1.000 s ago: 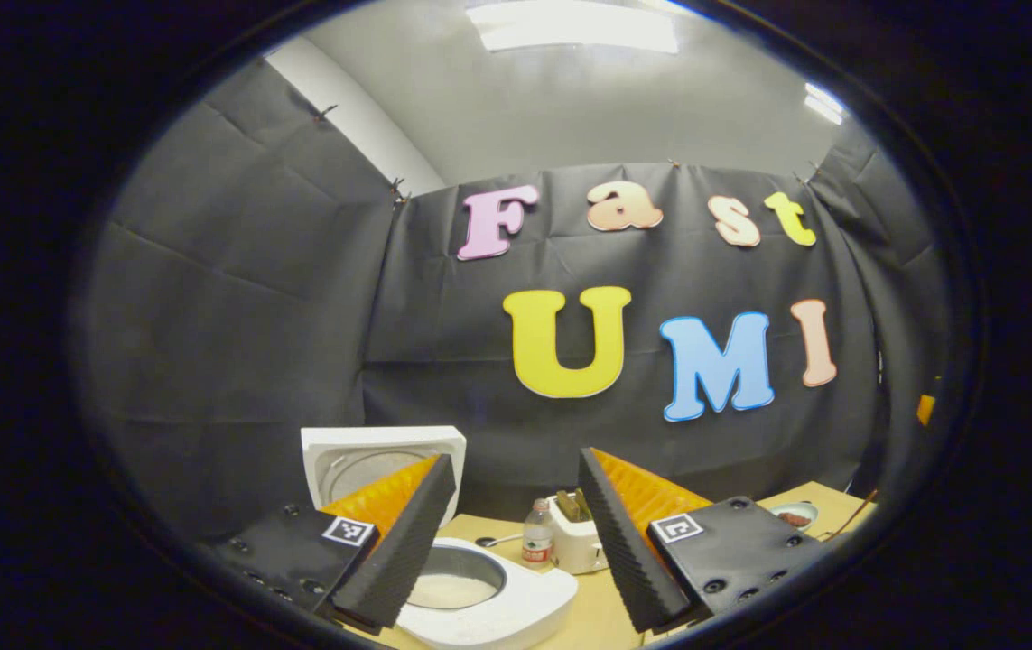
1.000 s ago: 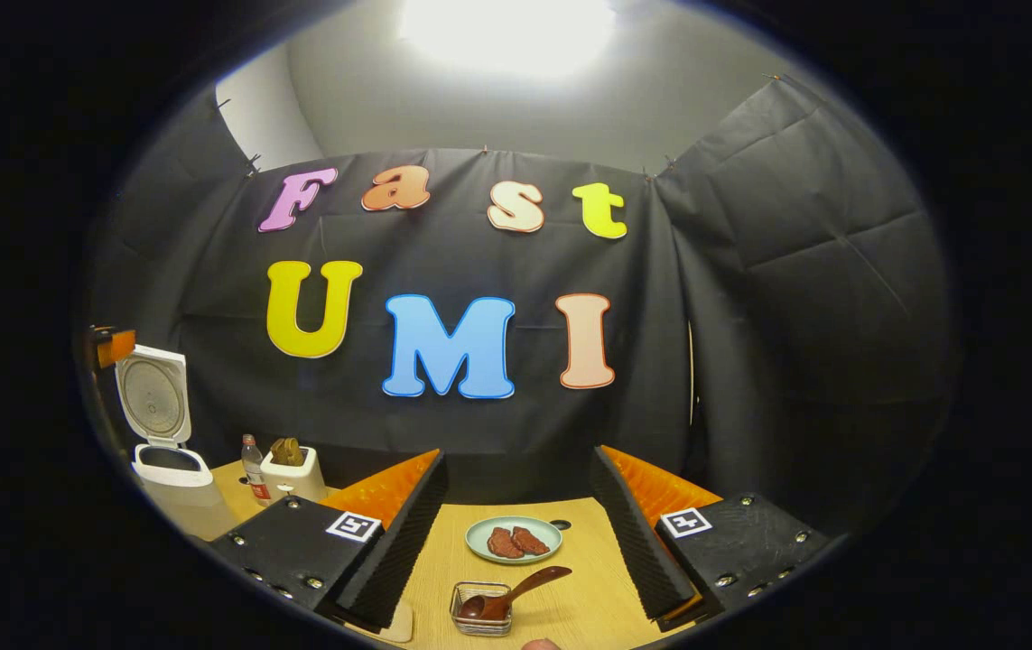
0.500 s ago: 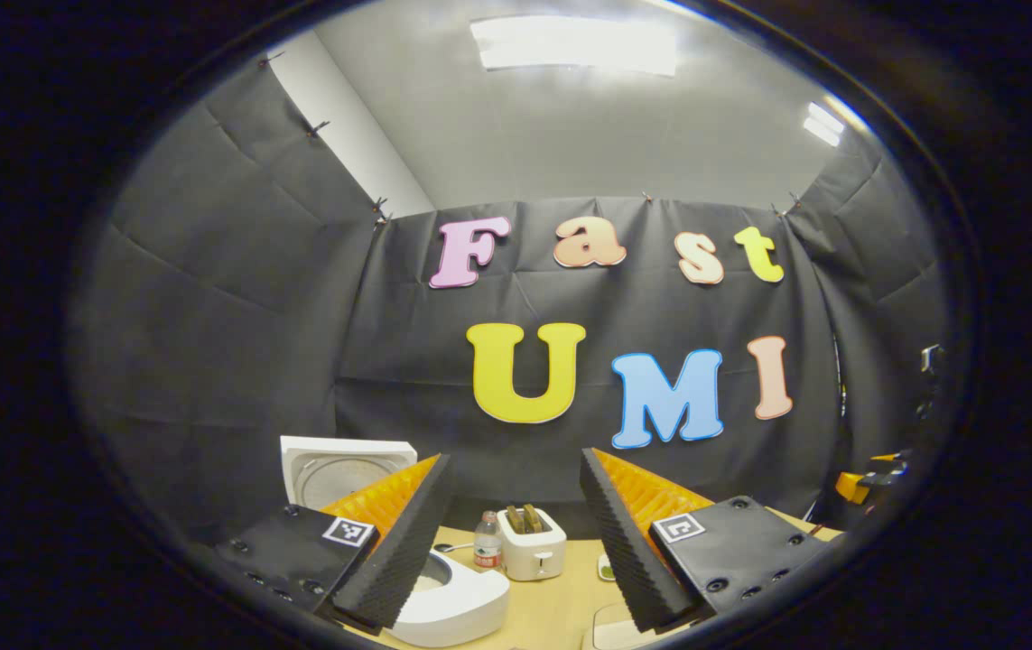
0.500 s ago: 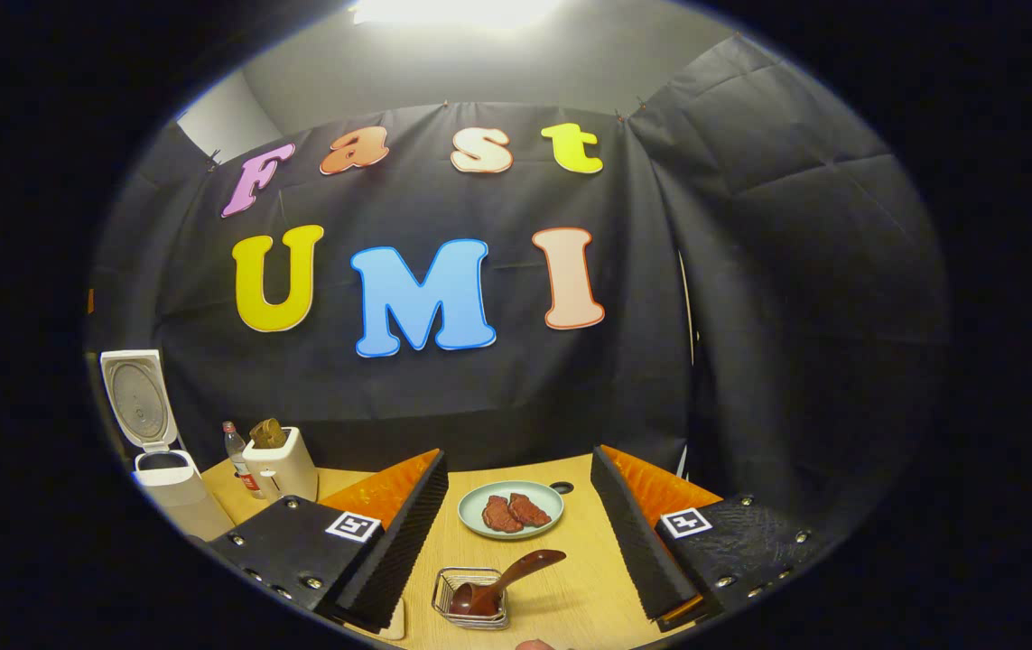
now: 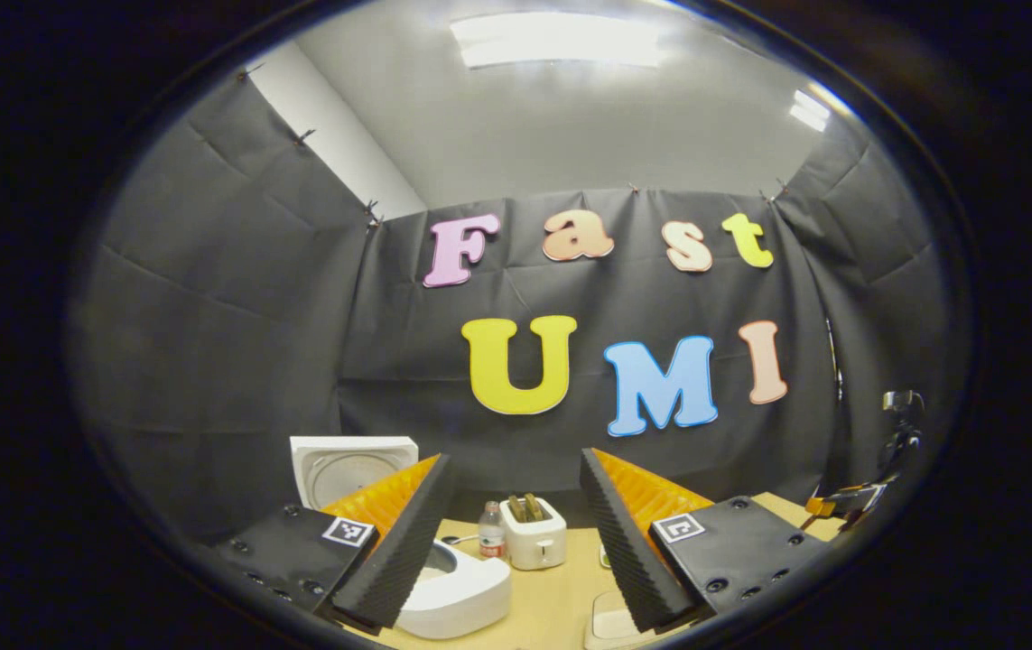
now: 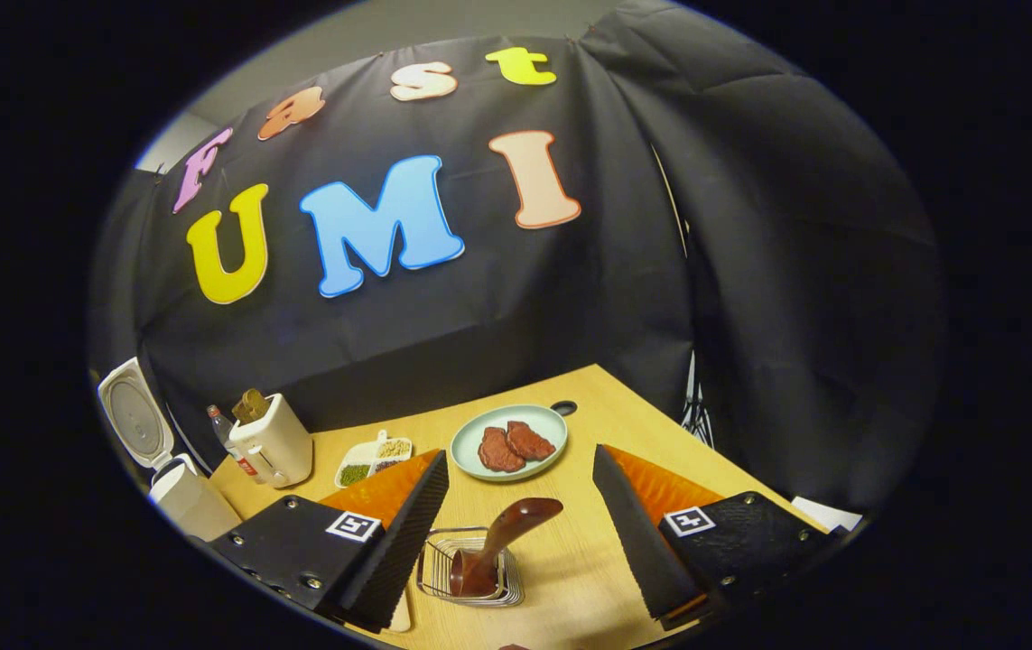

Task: Close the left gripper, press the button to open the rice cooker; take a wooden spoon from the chopstick holder with the right hand, scoop a spoonful of rice and pour it into the rice cooker, then put the wooden spoon back into the chopstick holder.

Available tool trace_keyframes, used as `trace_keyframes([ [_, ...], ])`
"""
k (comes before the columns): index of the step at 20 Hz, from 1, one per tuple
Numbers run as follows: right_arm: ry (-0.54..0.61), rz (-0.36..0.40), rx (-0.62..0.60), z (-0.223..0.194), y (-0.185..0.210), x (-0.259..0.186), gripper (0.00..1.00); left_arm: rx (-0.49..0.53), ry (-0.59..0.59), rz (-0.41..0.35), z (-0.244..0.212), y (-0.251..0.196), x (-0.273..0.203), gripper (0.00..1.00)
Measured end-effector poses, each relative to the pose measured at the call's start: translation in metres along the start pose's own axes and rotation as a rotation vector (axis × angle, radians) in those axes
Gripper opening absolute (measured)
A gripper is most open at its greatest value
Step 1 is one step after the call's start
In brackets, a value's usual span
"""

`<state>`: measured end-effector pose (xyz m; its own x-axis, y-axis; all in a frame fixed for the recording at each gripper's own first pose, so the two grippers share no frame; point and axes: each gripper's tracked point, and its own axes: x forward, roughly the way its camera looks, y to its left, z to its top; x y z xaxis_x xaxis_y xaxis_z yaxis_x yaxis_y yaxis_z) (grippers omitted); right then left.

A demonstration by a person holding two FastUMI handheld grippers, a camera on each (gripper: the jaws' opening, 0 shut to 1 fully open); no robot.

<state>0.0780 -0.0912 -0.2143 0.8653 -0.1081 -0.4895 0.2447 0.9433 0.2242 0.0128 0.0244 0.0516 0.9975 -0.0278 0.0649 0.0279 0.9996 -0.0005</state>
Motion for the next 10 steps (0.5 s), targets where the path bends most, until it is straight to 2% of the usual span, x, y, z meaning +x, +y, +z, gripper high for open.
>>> trace_keyframes([
  [4,0.097,0.008,0.071,-0.030,-0.002,0.013,0.98,0.012,0.009,0.015,0.000,0.004,-0.003,0.94],
  [5,0.120,0.015,0.087,-0.036,-0.001,0.015,0.98,0.013,0.014,0.020,-0.001,0.006,-0.005,0.99],
  [8,0.191,0.050,0.115,-0.058,0.008,0.021,0.98,0.017,0.025,0.033,-0.003,0.011,-0.010,0.94],
  [9,0.210,0.061,0.119,-0.063,0.010,0.020,0.85,0.021,0.027,0.038,-0.004,0.013,-0.011,0.99],
  [10,0.222,0.066,0.124,-0.067,0.011,0.022,0.81,0.024,0.029,0.042,-0.004,0.014,-0.012,0.96],
])
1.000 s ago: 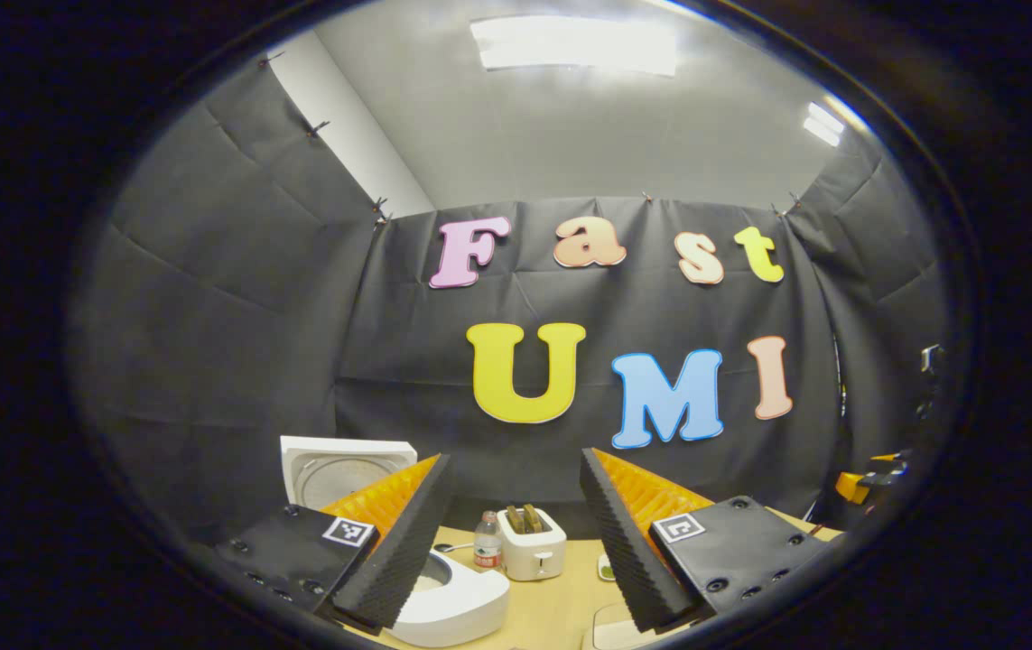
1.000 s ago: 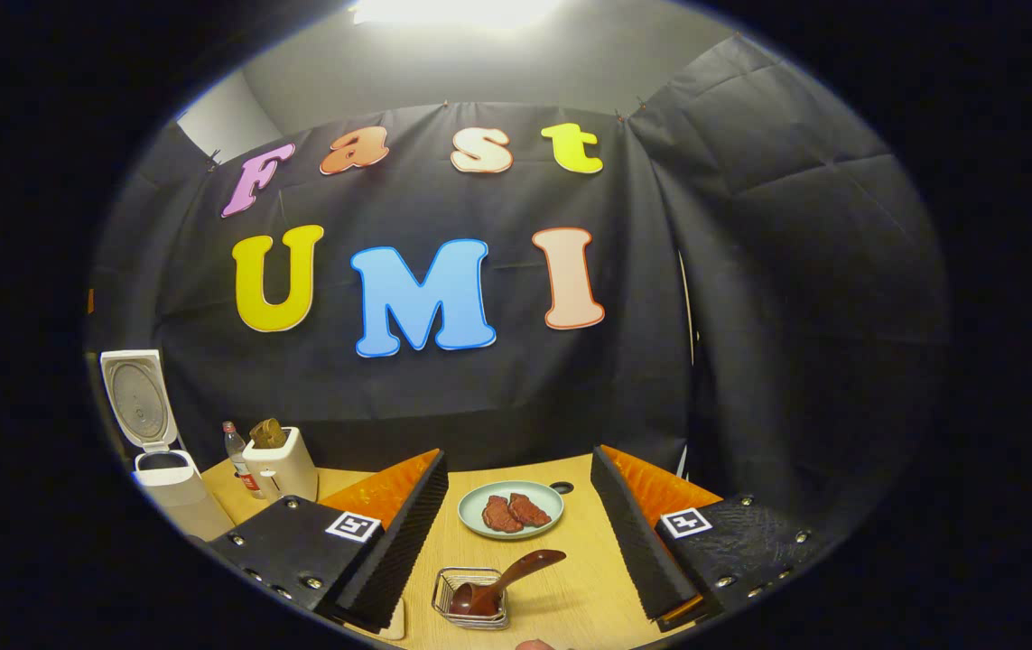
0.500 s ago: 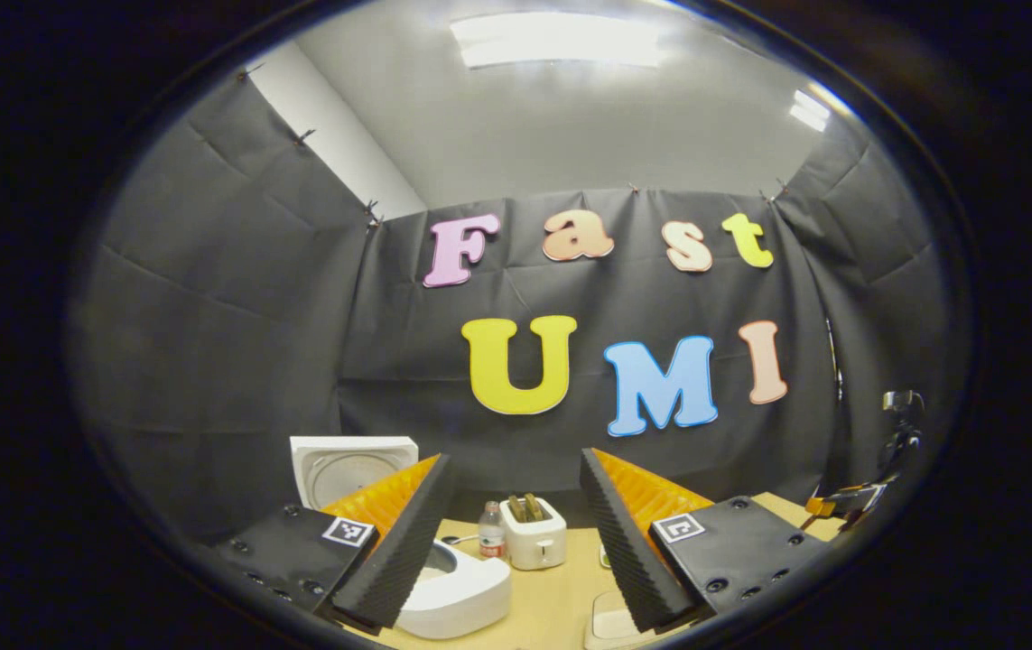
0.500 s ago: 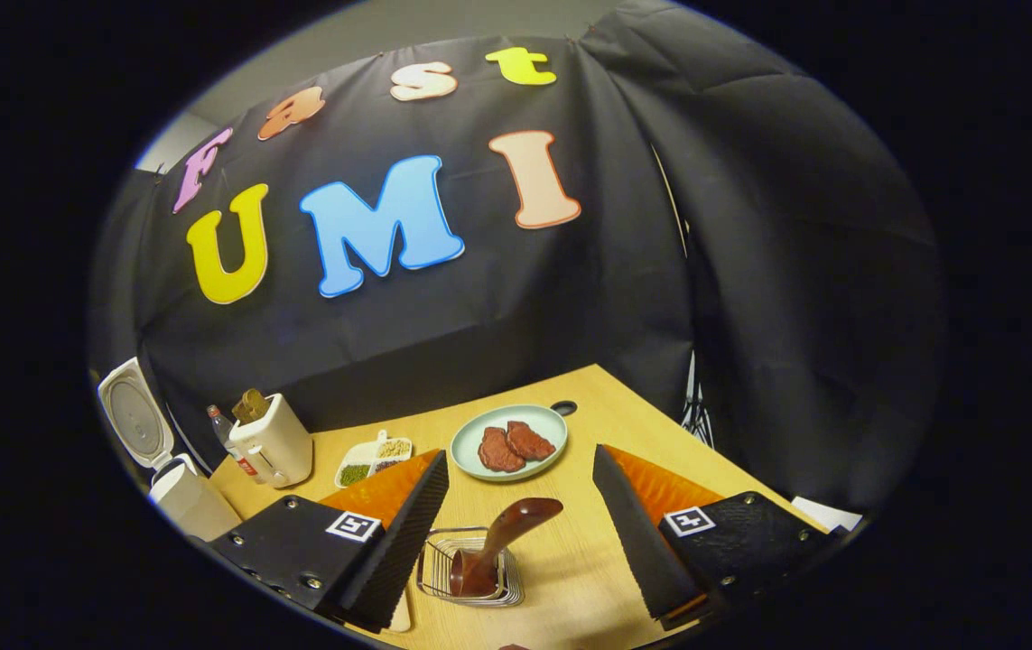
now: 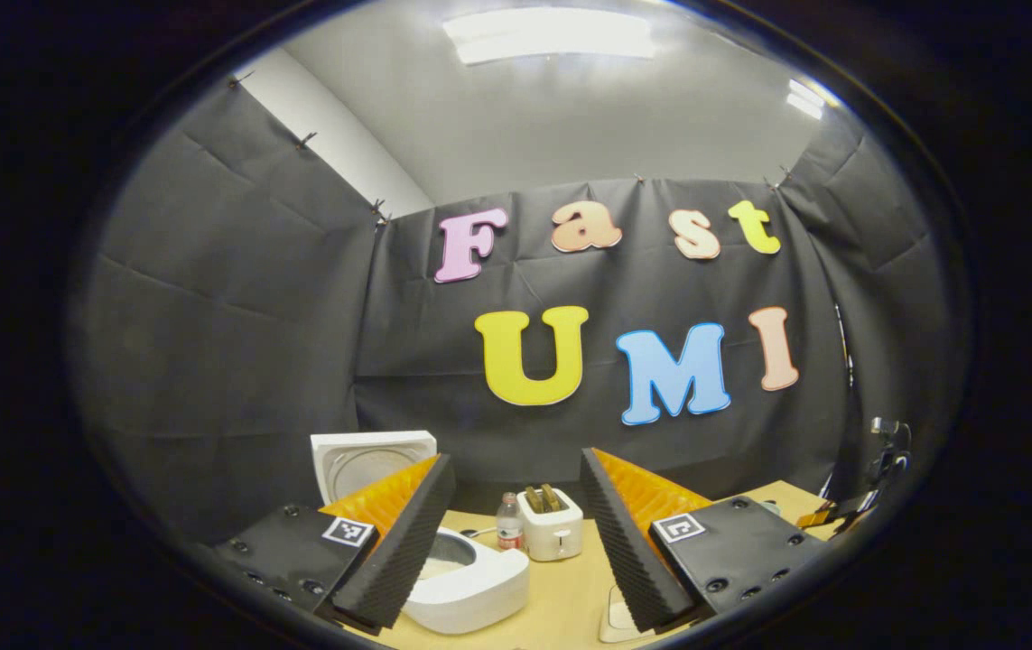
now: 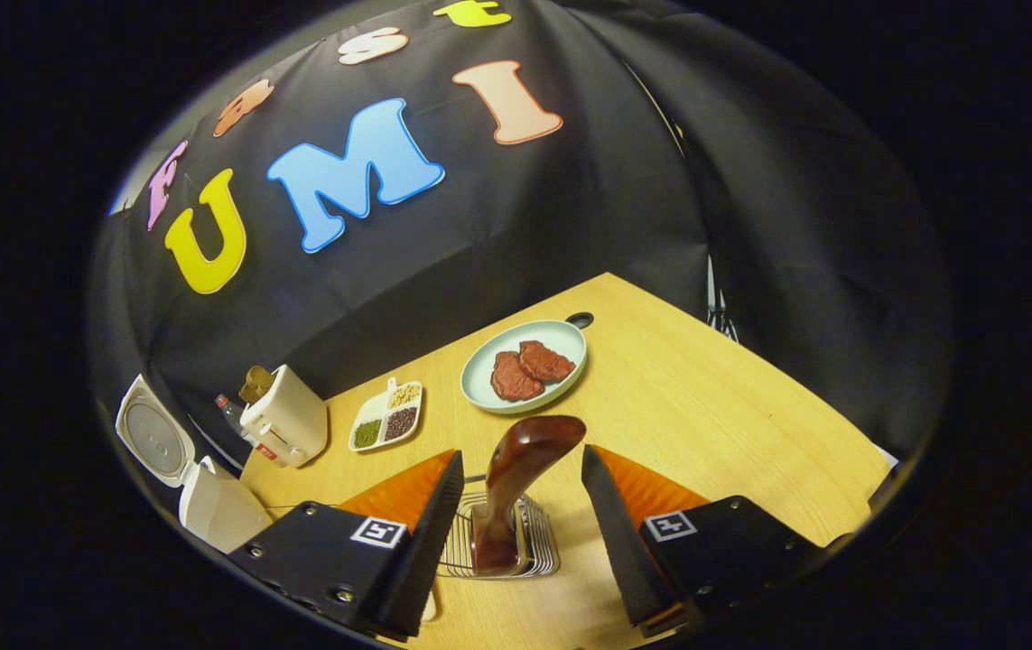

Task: Close the left gripper, press the button to open the rice cooker; take a wooden spoon from the chopstick holder with the right hand, scoop a spoonful of rice and pour it into the rice cooker, then put the wooden spoon back into the chopstick holder.

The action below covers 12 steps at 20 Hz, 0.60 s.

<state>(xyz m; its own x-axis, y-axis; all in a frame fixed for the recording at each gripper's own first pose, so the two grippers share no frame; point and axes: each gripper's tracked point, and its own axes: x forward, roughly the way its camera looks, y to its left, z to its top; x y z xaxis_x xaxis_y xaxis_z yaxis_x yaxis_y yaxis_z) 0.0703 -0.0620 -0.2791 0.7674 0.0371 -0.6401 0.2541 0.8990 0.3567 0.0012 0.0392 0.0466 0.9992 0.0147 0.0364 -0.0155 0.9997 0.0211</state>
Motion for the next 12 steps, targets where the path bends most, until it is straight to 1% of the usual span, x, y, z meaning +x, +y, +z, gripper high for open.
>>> trace_keyframes([
  [2,0.008,0.010,0.005,-0.002,0.003,0.003,0.58,0.007,0.006,0.006,-0.001,0.003,-0.003,0.96],
  [3,0.011,0.008,0.005,-0.001,0.004,0.002,0.24,0.012,0.008,0.011,-0.002,0.005,-0.005,0.96],
  [4,0.013,0.018,0.006,-0.002,0.005,0.002,0.29,0.016,0.008,0.014,-0.003,0.007,-0.008,0.96],
  [5,0.026,0.032,-0.003,-0.003,0.009,0.002,0.22,0.018,0.007,0.016,-0.003,0.009,-0.009,0.99],
  [6,0.023,0.063,0.012,-0.003,0.018,-0.002,0.22,0.016,0.007,0.019,-0.002,0.011,-0.009,0.96],
  [7,0.032,0.075,0.007,-0.004,0.024,-0.006,0.11,0.013,0.007,0.021,-0.002,0.012,-0.009,0.96],
  [8,0.033,0.071,-0.014,-0.004,0.023,-0.006,0.11,0.008,0.008,0.024,-0.003,0.015,-0.011,0.99],
  [11,0.003,0.065,-0.060,0.012,0.027,-0.018,0.11,0.003,0.010,0.024,-0.004,0.020,-0.012,0.99],
  [12,-0.009,0.070,-0.073,0.019,0.031,-0.025,0.12,0.004,0.009,0.022,-0.002,0.021,-0.011,0.96],
])
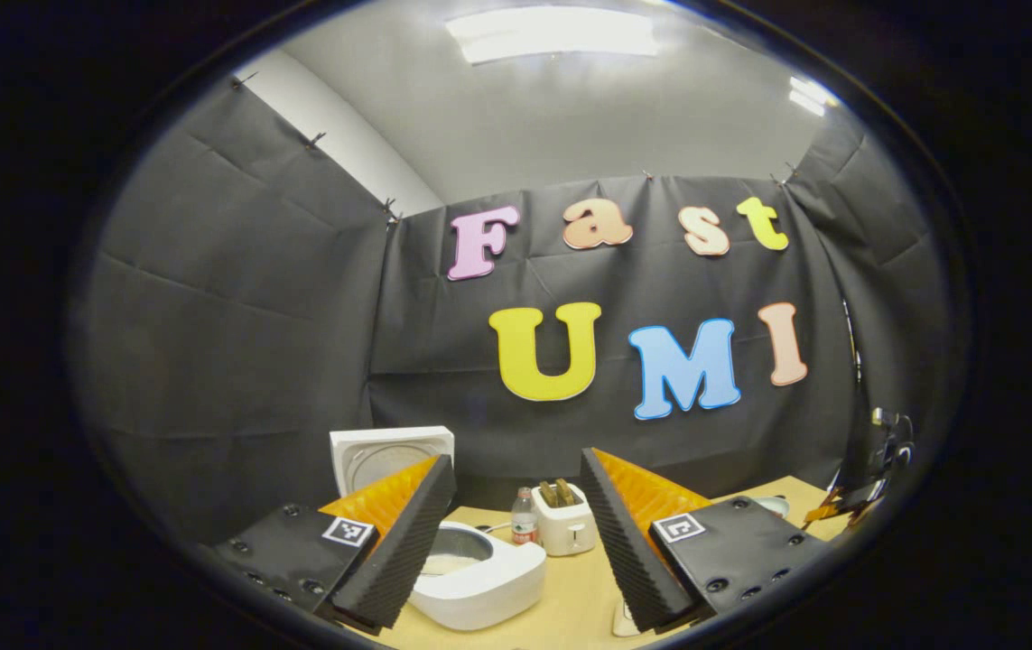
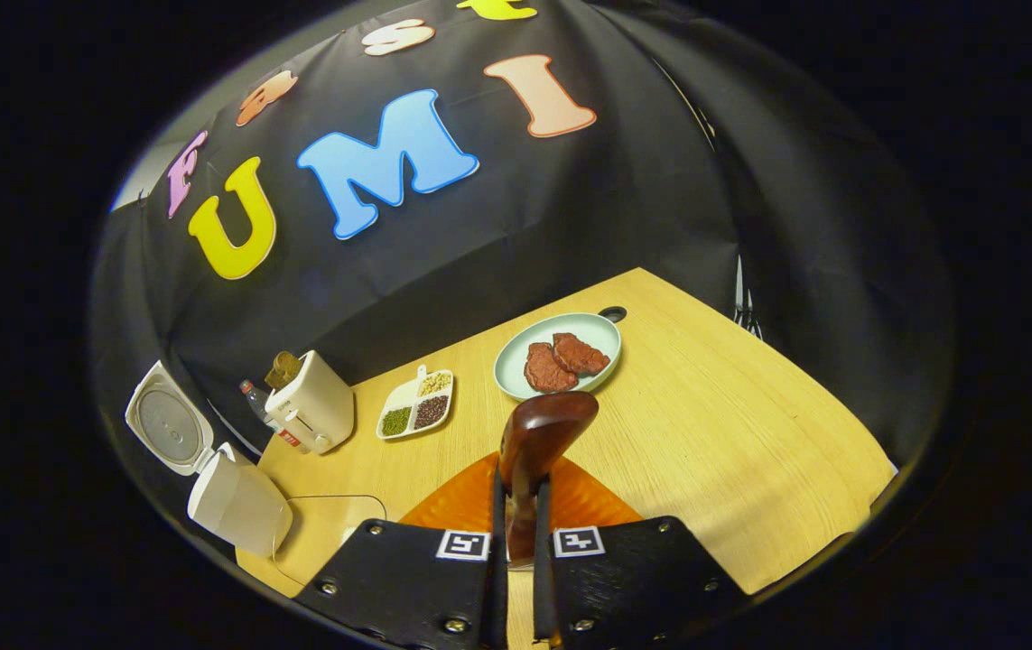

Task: Close the left gripper, press the button to open the rice cooker; take a wooden spoon from the chopstick holder with the right hand, scoop a spoonful of rice and pour it into the rice cooker, then put the wooden spoon back into the chopstick holder.

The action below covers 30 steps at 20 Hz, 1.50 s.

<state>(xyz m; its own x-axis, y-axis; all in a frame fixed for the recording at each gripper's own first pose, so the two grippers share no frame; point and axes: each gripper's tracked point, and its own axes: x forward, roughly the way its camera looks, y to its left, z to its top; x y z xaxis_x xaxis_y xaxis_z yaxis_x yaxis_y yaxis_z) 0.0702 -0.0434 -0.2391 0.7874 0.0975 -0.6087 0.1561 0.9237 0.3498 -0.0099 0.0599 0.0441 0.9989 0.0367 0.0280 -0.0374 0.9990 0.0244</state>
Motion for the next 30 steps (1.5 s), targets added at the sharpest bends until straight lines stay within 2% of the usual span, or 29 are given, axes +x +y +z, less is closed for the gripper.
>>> trace_keyframes([
  [7,-0.109,0.022,-0.090,0.044,0.033,-0.034,0.11,-0.019,0.001,-0.026,-0.008,0.006,0.003,0.99],
  [15,-0.155,0.122,-0.095,0.058,0.095,-0.056,0.11,-0.049,0.013,-0.011,-0.019,0.038,0.004,0.99],
  [22,-0.105,0.188,-0.138,0.021,0.140,-0.048,0.12,-0.054,0.017,0.035,-0.024,0.077,-0.001,0.99],
  [30,-0.046,0.153,-0.309,-0.037,0.155,-0.020,0.11,-0.049,0.034,0.073,-0.034,0.110,-0.005,0.99],
])
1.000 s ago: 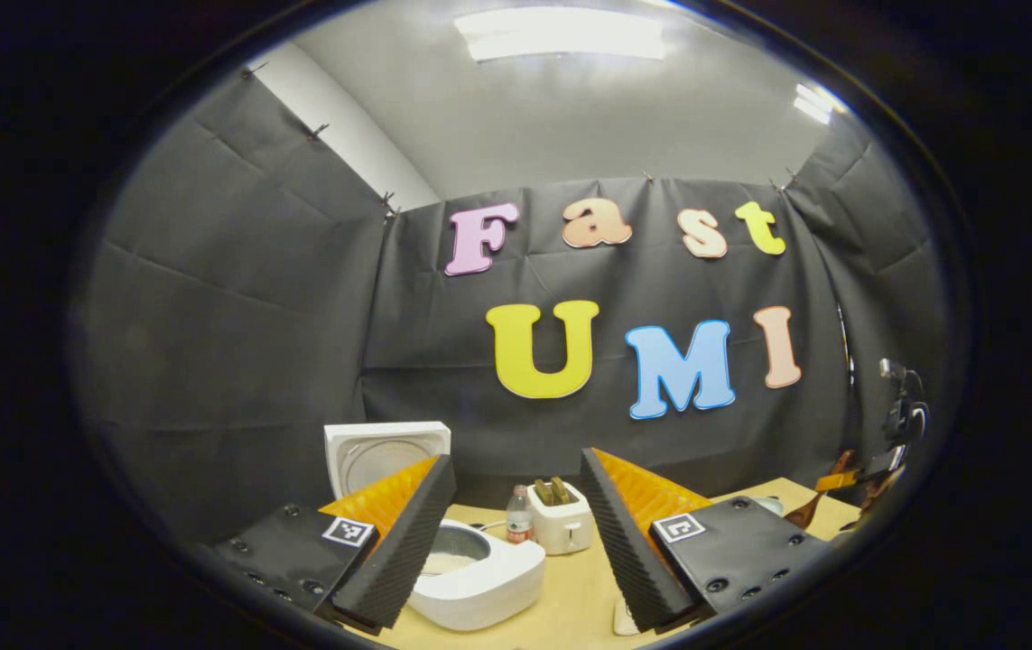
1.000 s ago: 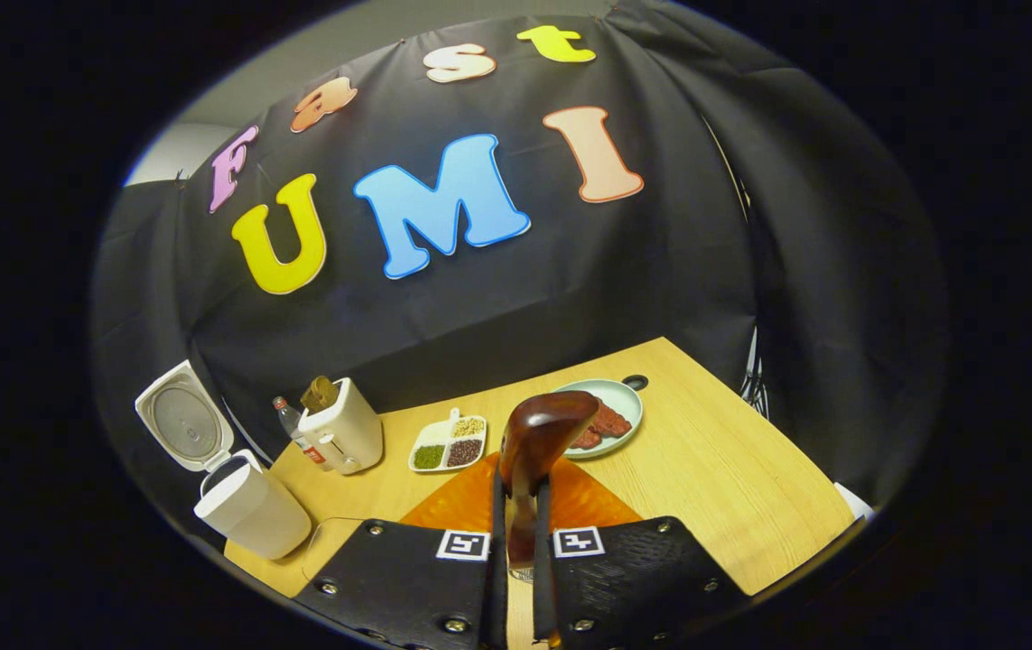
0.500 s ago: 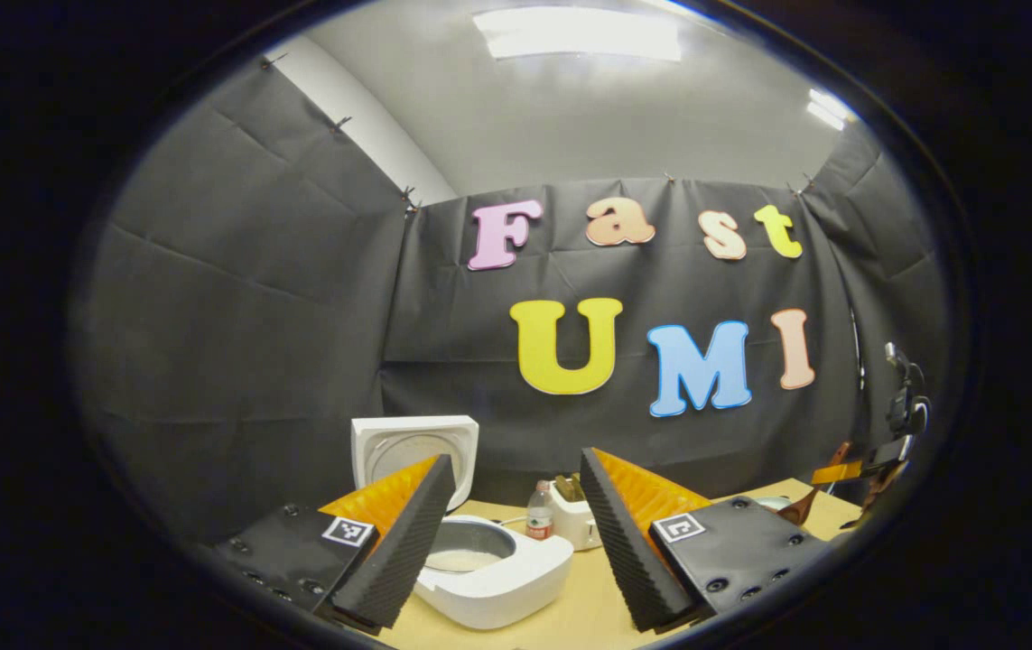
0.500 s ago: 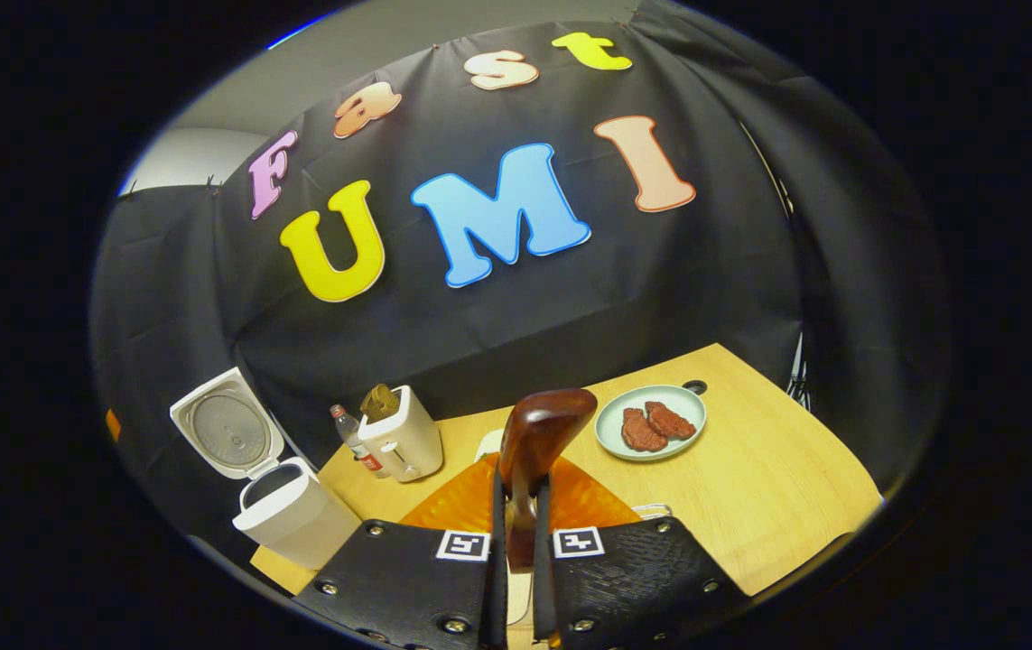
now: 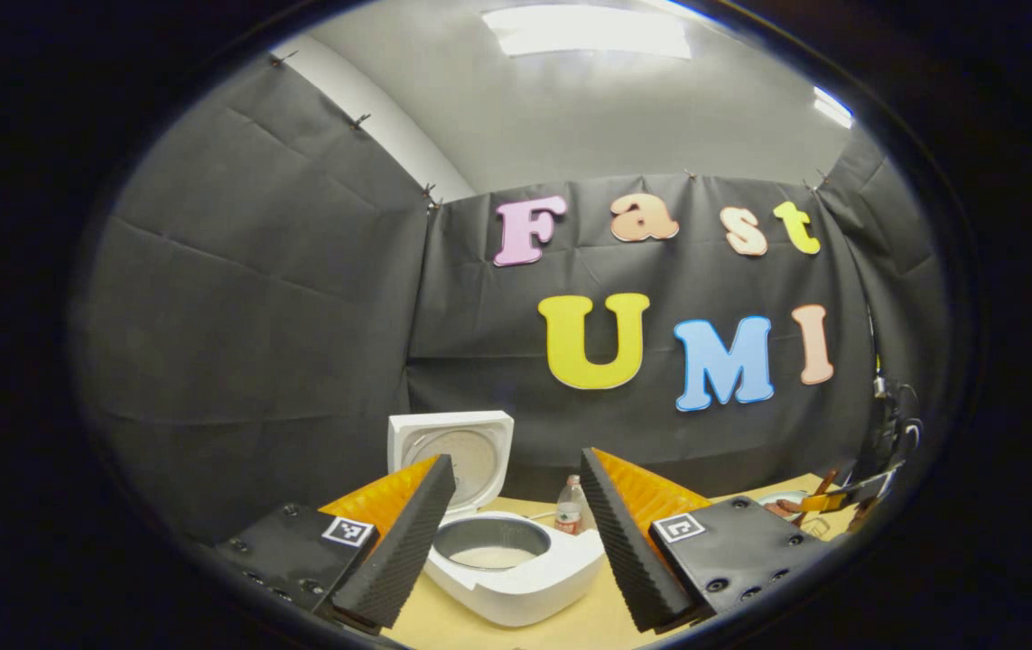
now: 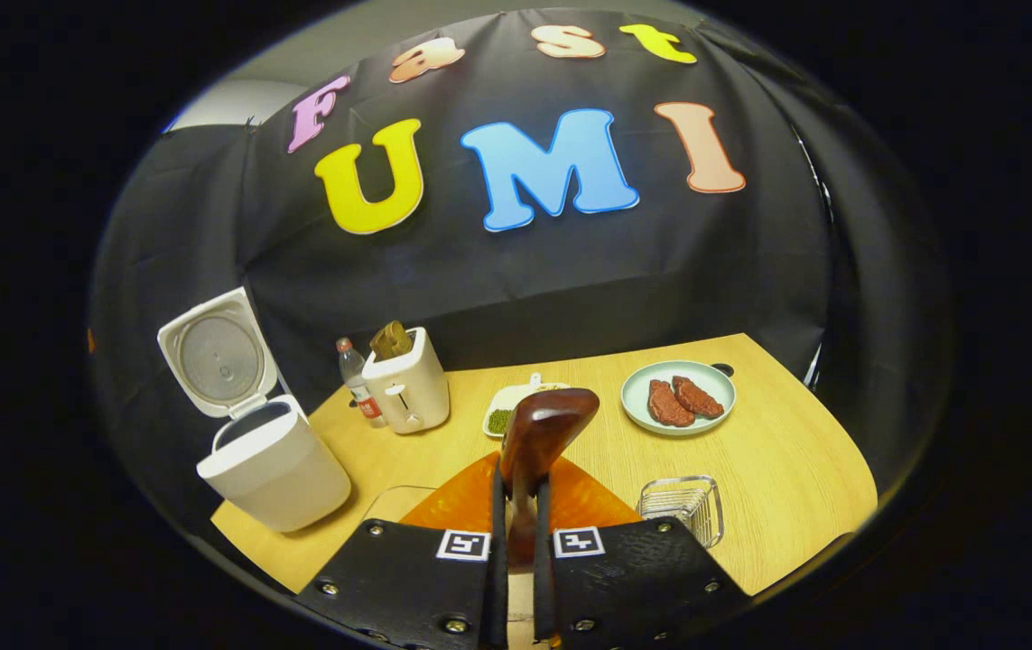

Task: Close the left gripper, press the button to open the rice cooker; take a wooden spoon from the chopstick holder with the right hand, scoop a spoonful of rice and pour it into the rice cooker, then put the wooden spoon back into the chopstick holder.

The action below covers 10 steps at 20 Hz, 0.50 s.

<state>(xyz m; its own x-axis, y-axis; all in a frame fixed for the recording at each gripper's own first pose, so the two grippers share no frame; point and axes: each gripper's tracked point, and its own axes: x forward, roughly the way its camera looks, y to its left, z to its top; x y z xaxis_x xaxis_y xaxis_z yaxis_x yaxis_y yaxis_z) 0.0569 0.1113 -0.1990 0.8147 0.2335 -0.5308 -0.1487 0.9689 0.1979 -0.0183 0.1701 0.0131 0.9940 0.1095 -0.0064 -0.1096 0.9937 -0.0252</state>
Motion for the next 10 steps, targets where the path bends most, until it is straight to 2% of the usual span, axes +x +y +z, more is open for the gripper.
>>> trace_keyframes([
  [8,0.031,-0.035,-0.270,-0.047,0.016,0.029,0.12,0.001,0.018,0.024,-0.007,0.021,0.001,0.99],
  [10,0.040,-0.023,-0.346,-0.058,0.025,0.031,0.11,0.001,0.021,0.025,-0.008,0.024,0.003,0.97],
])
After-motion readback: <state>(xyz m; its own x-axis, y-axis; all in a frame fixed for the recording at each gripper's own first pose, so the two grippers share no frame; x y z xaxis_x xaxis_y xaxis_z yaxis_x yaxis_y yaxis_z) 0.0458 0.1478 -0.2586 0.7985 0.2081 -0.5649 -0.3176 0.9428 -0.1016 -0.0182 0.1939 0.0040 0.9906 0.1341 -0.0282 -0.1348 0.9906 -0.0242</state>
